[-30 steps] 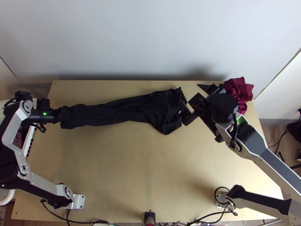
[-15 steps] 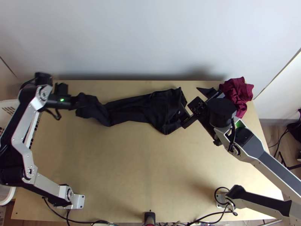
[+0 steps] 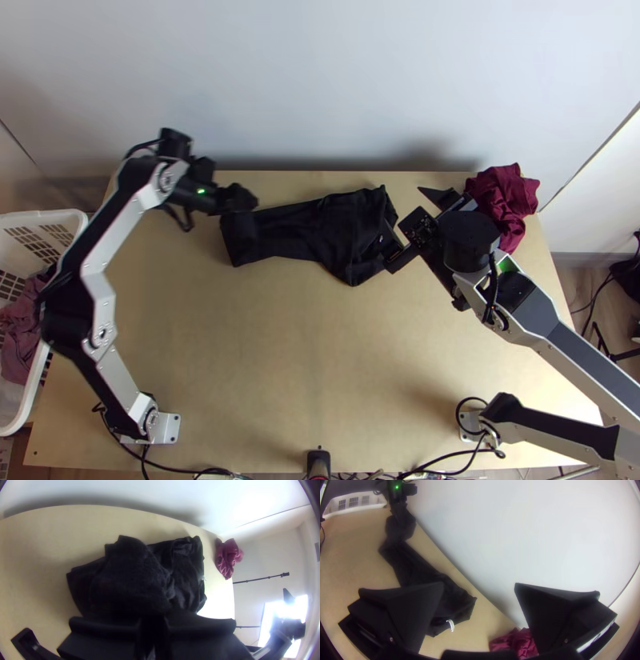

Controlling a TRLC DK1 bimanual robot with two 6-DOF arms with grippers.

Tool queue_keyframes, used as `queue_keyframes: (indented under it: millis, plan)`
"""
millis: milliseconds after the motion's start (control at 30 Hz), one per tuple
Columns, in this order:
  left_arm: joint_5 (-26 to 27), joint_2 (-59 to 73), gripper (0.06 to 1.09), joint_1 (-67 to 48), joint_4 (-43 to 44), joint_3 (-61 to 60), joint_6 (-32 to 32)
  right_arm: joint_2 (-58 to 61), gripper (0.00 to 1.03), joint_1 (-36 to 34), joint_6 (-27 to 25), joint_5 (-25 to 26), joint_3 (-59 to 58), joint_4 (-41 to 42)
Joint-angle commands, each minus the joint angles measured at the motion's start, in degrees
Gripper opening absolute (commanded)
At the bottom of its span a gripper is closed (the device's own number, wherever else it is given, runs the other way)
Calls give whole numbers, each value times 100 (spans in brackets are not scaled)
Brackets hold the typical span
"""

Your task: Fold the t-shirt

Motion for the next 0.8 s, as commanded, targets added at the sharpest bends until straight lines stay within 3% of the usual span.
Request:
queue_keyframes:
  millis: [0,400,533,767]
  plan:
    - [-71,782,10,-691,26,1071,-531,-29,98,-39,4,52,-78,1]
    - [-62,1968,10,-1649,70,2591,-1049,-152,98,-179,119,52,-403,10]
    - [-53,2188,10,-2036,826,2644,-1621,-293,98,-285,163,52,-596,10]
    - [-36,2452,10,-2546,1564,2837,-2034,-583,98,-469,233,52,-939,18]
